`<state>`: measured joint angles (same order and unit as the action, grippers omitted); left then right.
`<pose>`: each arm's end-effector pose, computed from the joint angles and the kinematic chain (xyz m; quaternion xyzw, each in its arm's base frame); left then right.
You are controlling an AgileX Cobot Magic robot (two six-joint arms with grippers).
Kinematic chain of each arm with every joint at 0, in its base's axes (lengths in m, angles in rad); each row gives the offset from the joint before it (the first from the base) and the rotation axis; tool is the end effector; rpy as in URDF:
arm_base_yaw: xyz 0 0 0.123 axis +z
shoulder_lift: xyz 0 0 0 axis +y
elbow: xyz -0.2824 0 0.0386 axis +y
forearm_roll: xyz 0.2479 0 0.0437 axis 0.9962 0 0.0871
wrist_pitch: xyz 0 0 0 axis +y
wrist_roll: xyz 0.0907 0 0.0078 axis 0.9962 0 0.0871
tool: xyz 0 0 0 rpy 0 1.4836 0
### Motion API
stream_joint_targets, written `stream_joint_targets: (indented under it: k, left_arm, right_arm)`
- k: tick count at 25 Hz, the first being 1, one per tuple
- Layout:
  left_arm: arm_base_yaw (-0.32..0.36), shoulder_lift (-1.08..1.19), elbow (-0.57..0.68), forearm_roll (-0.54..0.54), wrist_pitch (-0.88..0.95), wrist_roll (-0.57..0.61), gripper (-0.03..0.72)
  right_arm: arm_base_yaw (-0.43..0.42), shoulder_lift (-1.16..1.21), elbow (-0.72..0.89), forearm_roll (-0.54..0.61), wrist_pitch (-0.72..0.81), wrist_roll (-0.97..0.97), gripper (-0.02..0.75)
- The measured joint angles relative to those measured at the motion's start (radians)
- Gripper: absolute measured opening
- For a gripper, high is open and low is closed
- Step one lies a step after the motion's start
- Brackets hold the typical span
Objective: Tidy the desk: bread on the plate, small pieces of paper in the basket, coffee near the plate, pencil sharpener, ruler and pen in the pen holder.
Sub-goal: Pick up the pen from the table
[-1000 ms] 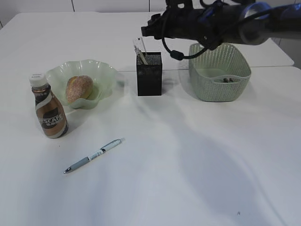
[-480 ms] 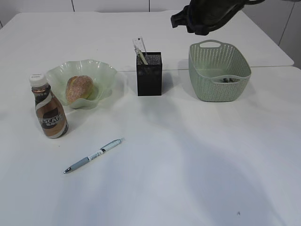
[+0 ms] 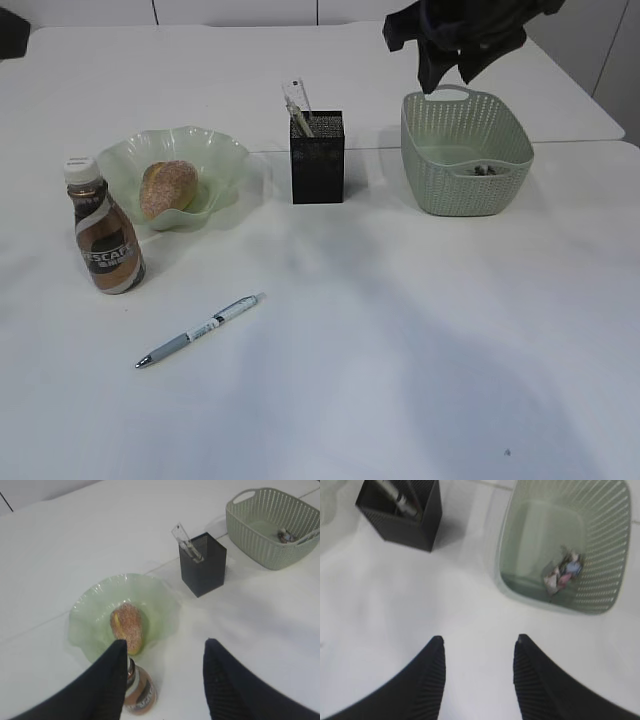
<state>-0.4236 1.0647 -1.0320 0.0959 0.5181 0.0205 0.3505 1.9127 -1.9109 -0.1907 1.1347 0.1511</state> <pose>0.2091 -0.0895 0.3837 0.2095 0.8237 -0.0639 0.5229 0.4037 0.1309 0.3419 -0.1123 0.9554 -0.0271 0.2719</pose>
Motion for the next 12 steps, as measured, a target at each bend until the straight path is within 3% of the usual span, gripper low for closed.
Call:
stream_joint_targets:
  k: [2, 8, 11, 12]
  left_arm:
    - [0.000, 0.009, -0.011, -0.020, 0.052, 0.000, 0.352]
    - [-0.001, 0.126, -0.113, -0.064, 0.313, 0.000, 0.361]
    - [-0.015, 0.210, -0.176, -0.068, 0.449, 0.000, 0.362]
    - [-0.022, 0.240, -0.197, -0.070, 0.479, 0.002, 0.362]
  right_arm:
    - [0.000, -0.008, -0.011, 0.062, 0.079, -0.041, 0.365]
    - [0.000, -0.047, -0.014, 0.191, 0.110, -0.085, 0.365]
    - [0.000, -0.049, -0.014, 0.191, 0.110, -0.089, 0.365]
    - [0.001, -0.092, -0.014, 0.282, 0.114, -0.127, 0.365]
